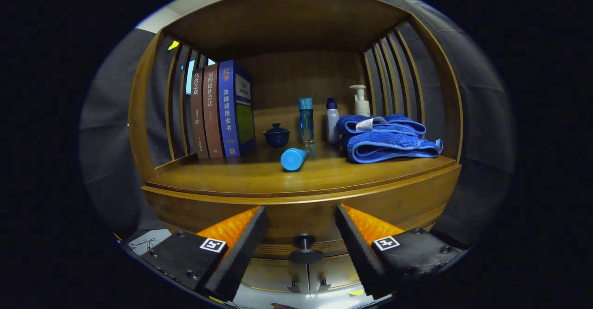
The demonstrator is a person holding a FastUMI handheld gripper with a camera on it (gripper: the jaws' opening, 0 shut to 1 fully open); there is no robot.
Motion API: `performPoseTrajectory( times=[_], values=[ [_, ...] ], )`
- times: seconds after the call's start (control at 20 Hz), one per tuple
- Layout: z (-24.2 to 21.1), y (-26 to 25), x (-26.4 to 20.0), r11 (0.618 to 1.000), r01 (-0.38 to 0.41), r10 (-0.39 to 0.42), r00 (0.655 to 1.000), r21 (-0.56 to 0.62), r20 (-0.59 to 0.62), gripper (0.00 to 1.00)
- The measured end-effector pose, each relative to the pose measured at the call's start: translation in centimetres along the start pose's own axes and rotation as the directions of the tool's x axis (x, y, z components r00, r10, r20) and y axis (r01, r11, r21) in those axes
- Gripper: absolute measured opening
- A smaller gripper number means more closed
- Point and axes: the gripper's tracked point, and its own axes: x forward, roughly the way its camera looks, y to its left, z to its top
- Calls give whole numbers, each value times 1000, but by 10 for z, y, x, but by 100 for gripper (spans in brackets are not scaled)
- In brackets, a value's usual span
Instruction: Pull open the drawer, take out the items inside it, and place them on the countertop above the cabinet.
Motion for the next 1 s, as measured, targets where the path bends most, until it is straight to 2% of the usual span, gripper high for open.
performPoseTrajectory(
  times=[0.45,0.65,0.7,1.0],
  values=[
    [21,9,-22,999,-27,27,999,-27,17,99],
    [44,9,-48,999,-29,31,998,-40,58,99],
    [49,-4,-51,999,-30,33,997,-45,74,99],
    [92,-6,-110,998,-25,33,989,-54,143,99]
  ],
)
